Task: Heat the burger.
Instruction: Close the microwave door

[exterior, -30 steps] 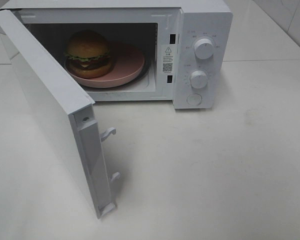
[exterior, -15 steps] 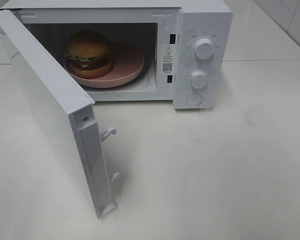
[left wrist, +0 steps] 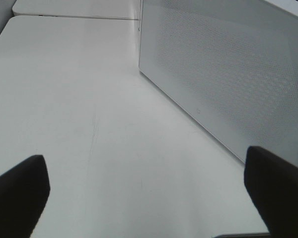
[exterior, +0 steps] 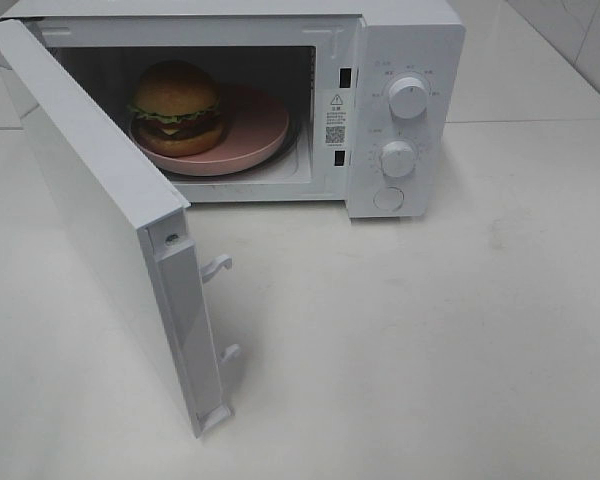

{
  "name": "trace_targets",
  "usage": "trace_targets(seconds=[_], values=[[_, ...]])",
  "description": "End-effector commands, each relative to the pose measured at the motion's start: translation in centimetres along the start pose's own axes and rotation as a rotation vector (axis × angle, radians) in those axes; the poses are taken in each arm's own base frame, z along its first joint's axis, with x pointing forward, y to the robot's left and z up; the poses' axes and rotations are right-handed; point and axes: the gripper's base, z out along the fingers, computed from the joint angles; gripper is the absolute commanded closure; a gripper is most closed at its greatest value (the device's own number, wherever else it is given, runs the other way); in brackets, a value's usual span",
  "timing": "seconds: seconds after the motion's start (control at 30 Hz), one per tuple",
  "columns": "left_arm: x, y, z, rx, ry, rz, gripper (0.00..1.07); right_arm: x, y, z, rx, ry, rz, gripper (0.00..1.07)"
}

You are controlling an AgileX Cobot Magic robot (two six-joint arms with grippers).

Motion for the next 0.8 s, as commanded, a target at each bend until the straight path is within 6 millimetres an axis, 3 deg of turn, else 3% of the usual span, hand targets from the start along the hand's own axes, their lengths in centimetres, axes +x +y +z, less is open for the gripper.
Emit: trace_targets(seconds=[0.03,0.8], values=[[0.07,-0.02,-0.18,0.001,-0.022,0.000,0.07,0.16,-0.06,-0.41,0.007,-0.044,0.002,0.31],[0.07,-0.02,-0.18,0.001,-0.022,0.000,0.07,0.16,-0.06,-0.41,0.007,-0.044,0.002,0.31]])
